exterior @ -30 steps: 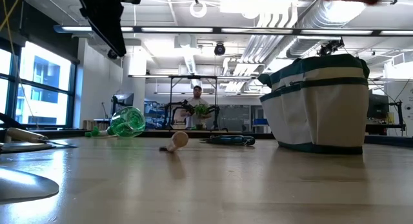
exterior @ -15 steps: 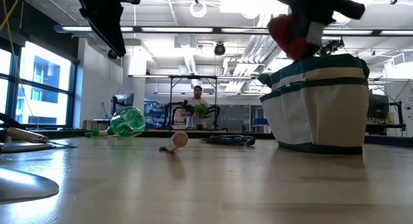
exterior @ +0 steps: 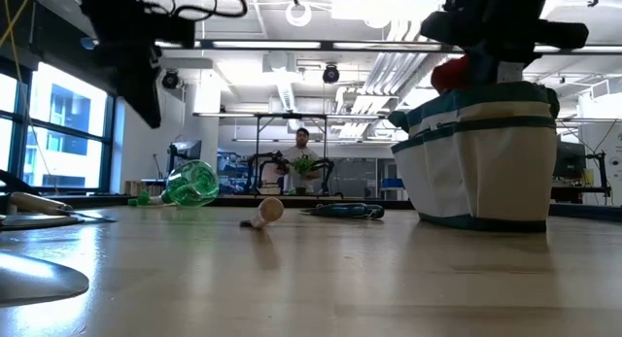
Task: Pick & Place Garden tools in Gardening bag
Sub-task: Put the red gloves into the gardening bag
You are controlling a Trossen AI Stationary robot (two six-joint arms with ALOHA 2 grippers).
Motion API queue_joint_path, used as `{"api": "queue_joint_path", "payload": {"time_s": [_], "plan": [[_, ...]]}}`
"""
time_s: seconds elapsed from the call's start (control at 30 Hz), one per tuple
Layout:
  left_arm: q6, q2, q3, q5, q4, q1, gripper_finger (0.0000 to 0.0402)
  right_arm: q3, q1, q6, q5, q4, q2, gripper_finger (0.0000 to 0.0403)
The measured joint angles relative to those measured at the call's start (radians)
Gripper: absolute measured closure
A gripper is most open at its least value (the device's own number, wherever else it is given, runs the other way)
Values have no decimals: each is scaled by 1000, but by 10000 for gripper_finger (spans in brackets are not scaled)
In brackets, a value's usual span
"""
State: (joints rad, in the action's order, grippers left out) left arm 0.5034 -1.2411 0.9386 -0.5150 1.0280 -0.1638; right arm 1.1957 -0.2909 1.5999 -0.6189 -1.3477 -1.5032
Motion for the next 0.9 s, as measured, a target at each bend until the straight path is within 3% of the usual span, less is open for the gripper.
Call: {"api": "queue_joint_path", "payload": {"time_s": [0.33,0.6,0.9], "plan": [[-2,0,-22,-18,-15,0,179,-1,36,-52,201,67,-24,358],[5,0,-22,-18,-13,0,179,-1,73,-212,196,143,-34,275],[5,0,-22,27,-14,0,179,-1,77,-202,191,148,-36,209]]}}
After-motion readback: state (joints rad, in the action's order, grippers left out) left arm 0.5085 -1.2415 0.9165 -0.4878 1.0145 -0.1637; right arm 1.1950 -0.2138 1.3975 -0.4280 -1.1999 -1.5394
